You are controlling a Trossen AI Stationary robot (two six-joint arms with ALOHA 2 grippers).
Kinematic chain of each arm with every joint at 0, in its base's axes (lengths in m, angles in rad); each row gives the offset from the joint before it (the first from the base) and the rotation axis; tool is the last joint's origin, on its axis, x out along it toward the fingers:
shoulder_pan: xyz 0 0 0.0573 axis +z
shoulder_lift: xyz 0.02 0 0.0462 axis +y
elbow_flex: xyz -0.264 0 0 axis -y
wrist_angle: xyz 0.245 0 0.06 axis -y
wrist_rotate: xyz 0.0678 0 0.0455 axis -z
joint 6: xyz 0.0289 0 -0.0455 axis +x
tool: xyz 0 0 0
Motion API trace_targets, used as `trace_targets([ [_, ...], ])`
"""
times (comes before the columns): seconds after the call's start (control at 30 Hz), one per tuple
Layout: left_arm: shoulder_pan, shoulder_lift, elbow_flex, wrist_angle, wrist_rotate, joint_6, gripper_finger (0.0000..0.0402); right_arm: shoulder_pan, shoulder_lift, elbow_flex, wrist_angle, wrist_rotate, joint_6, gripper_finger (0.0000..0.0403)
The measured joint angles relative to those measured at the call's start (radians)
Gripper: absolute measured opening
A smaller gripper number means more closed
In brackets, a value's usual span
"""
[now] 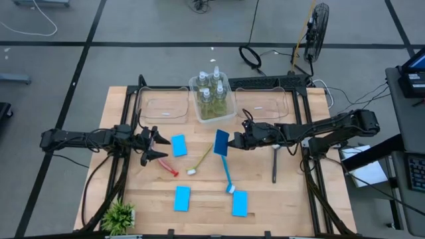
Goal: Pick & Place Kitchen Sink Supplies
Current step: Put the blue sponge into the left transparent bin
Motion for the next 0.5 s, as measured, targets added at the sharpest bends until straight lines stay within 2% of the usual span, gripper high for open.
trace_targets([
  [0.13, 0.000, 0.000, 0.000, 0.009, 0.000, -0.026, 0.0296, 0.008, 0.000, 0.000, 0.001, 0.005, 0.000, 0.0000],
  [0.23, 0.000, 0.000, 0.000, 0.038, 0.000, -0.135, 0.0296, 0.017, 0.000, 0.000, 0.003, 0.025, 0.000, 0.0000],
  [0.37, 0.000, 0.000, 0.000, 0.120, 0.000, -0.268, 0.0296, 0.024, 0.000, 0.000, 0.011, 0.032, 0.000, 0.0000],
  [0.5, 0.000, 0.000, 0.000, 0.235, -0.039, -0.297, 0.0296, 0.028, 0.000, 0.000, 0.054, 0.056, -0.021, 0.0000],
])
